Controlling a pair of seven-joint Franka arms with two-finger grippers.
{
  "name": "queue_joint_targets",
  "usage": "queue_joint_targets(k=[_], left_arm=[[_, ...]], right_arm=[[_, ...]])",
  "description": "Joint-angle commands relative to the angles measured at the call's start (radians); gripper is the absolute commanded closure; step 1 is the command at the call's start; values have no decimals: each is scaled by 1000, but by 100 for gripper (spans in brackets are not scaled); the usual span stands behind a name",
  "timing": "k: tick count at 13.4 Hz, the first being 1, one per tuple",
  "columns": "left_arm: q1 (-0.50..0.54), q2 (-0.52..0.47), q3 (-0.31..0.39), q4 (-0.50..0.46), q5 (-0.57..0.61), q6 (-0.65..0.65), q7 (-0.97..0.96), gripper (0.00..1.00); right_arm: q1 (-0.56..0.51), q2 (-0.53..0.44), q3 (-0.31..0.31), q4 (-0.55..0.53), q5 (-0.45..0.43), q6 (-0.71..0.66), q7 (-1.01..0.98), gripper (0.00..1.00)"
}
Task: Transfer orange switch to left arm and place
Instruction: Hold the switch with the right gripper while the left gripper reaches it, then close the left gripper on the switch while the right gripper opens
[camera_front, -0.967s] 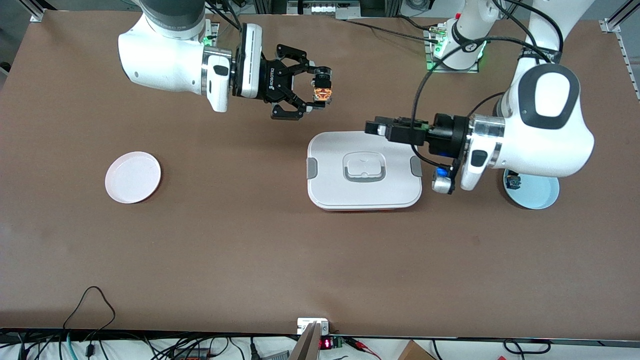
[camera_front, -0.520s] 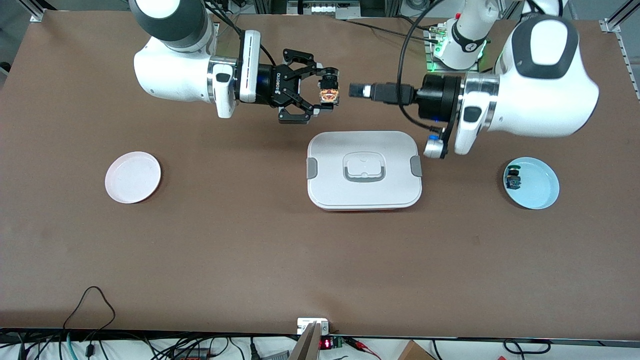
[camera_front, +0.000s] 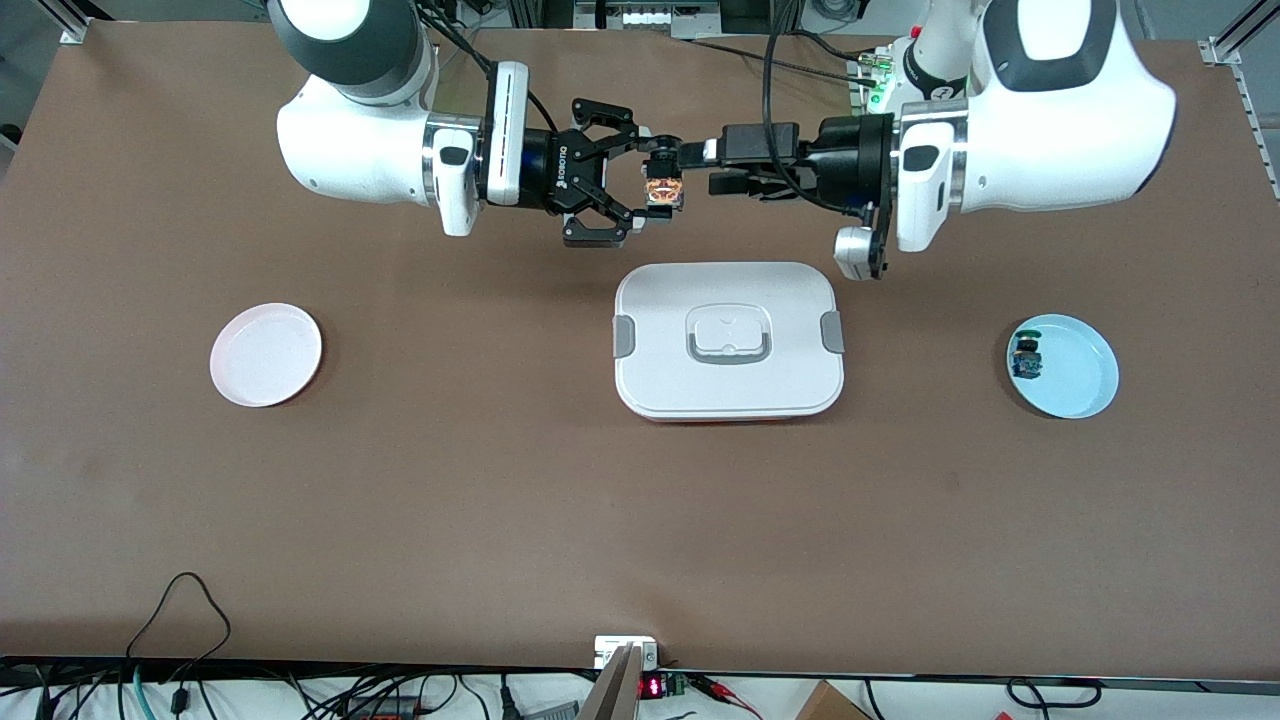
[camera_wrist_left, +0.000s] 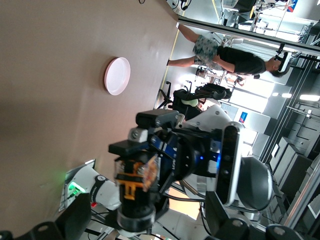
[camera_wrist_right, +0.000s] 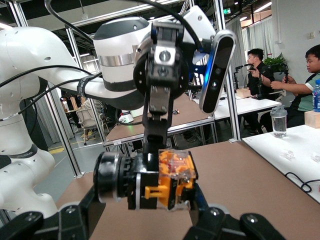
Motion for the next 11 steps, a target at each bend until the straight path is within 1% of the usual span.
queue_joint_targets(k=[1,2,4,6,9,11], left_arm=[[0,-20,-6,-30,-5,23,38,0],[0,-18,-6,-30,-11,23,32,0],[-2,-11,-9,-30,-54,40,31,4],[-2,-2,-49,-28,-62,103,29,6],[-2,2,-57,-27,-62,119,29,24],[1,2,-57,-28,-62,113,29,25]], right_arm=[[5,-3,-1,-3,36,11,-43,100],[5,-1,-2,-4,63,8,-43,100],[15,-1,-2,-12,126,5,-45,100],[22,-3,-2,-13,129,8,-45,100],[22,-3,-2,-13,129,8,-45,100],[22,-3,-2,-13,129,9,-45,100]])
